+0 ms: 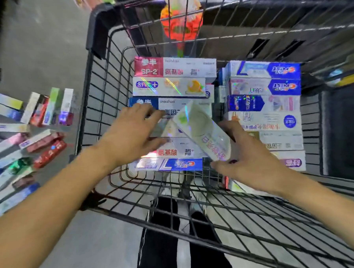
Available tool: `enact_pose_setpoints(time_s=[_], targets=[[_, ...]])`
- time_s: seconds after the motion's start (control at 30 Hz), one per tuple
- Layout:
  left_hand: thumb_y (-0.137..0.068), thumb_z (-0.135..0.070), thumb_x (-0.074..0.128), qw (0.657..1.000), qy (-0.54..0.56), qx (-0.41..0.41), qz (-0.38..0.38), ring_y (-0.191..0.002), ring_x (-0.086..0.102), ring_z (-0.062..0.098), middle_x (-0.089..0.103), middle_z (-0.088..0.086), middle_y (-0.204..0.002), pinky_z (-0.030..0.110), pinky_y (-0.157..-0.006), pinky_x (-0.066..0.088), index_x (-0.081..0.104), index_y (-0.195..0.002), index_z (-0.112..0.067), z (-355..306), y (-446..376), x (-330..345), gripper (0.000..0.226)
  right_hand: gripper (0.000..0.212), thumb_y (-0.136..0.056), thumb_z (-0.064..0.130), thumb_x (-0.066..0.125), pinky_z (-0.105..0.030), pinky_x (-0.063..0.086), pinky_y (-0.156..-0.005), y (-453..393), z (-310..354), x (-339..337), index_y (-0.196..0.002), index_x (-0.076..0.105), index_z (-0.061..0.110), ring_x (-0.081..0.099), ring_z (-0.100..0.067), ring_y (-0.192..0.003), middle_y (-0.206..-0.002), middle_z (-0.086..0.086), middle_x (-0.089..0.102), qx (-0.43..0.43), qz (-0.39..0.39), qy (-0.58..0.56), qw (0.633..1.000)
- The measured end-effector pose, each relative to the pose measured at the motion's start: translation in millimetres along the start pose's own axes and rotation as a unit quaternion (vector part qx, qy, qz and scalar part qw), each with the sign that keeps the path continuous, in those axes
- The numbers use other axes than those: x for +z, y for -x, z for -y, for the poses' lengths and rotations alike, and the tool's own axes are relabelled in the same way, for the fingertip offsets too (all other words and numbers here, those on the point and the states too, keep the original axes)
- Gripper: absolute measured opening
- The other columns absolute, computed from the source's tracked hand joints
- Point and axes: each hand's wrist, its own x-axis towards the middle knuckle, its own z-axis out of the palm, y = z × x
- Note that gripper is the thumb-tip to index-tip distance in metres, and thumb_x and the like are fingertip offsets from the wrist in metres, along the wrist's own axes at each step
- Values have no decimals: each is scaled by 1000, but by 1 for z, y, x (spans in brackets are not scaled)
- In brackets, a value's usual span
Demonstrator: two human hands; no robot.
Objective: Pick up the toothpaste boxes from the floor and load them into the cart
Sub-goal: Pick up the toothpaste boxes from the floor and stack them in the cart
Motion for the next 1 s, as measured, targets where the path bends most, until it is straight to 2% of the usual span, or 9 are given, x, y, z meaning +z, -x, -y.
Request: enact_pose_setpoints(time_s=[0.07, 0.17, 0.3, 0.4, 0.47, 0.57, 0.67, 0.83, 1.0], targets=[[-91, -45, 52, 996, 6, -36, -83, -109, 55, 40, 57, 21, -121, 50, -89, 48, 53, -137, -6, 8, 22, -24, 61, 75, -74, 21, 80, -7, 38, -82, -7, 0, 11, -140, 44, 23, 51, 4, -102, -123, 9, 50, -42, 5, 79, 996], [-92, -36, 59, 982, -2, -87, -170, -121, 51, 40, 55, 22, -131, 52, -101, 42, 53, -137, -2, 16, 60, -49, 57, 73, -72, 28, 73, -19, 40, -86, -17, 2, 31, -139, 46, 14, 51, -13, -105, -120, -2, 45, -138, 23, 151, 979], [-96, -45, 54, 977, 50, -127, -164, -143, 37, 37, 40, 21, -153, 51, -118, 31, 39, -150, -1, 17, 100, -39, 71, 76, -84, 33, 69, -23, 37, -87, -28, 9, 60, -151, 33, 22, 52, -22, -117, -134, -4, 45, -173, 130, 252, 943], [-98, -53, 46, 972, 89, -158, -147, -150, 25, 27, 21, 14, -166, 39, -123, 21, 31, -156, -4, 14, 115, -18, 77, 76, -91, 34, 61, -31, 37, -98, -34, 15, 81, -156, 25, 19, 44, -27, -129, -146, -6, 38, -162, 197, 326, 910], [-98, -54, 45, 966, 90, -183, -160, -150, 26, 24, 19, 8, -167, 35, -122, 20, 30, -156, -6, 13, 114, -14, 77, 71, -88, 32, 64, -36, 42, -96, -40, 16, 94, -151, 34, 15, 45, -29, -126, -138, -9, 45, -163, 183, 365, 898], [-98, -52, 46, 961, 97, -197, -168, -150, 28, 26, 20, 6, -167, 45, -120, 27, 29, -157, -8, 12, 112, -16, 76, 69, -60, 40, 83, -32, 52, -74, -51, 8, 110, -120, 65, 9, 61, -29, -93, -101, -9, 63, -219, 143, 442, 858], [-99, -51, 47, 960, 110, -195, -170, -150, 28, 25, 21, 5, -167, 47, -119, 29, 29, -157, -10, 12, 113, -14, 74, 67, -47, 47, 84, -30, 51, -70, -61, 2, 122, -101, 72, 11, 58, -26, -76, -82, -7, 63, -261, 90, 503, 819], [-99, -54, 47, 958, 110, -208, -165, -149, 29, 24, 20, 2, -167, 46, -117, 31, 29, -157, -12, 13, 113, -14, 74, 66, -50, 39, 83, -31, 54, -65, -57, 1, 130, -106, 71, 8, 55, -26, -74, -80, -9, 62, -298, 46, 518, 800], [-98, -54, 49, 957, 108, -215, -164, -149, 28, 23, 20, 1, -167, 47, -118, 31, 30, -157, -13, 14, 112, -14, 74, 78, -42, 23, 88, -30, 50, -60, -52, 0, 136, -117, 71, 17, 56, -25, -69, -74, -7, 61, -294, 24, 495, 817]])
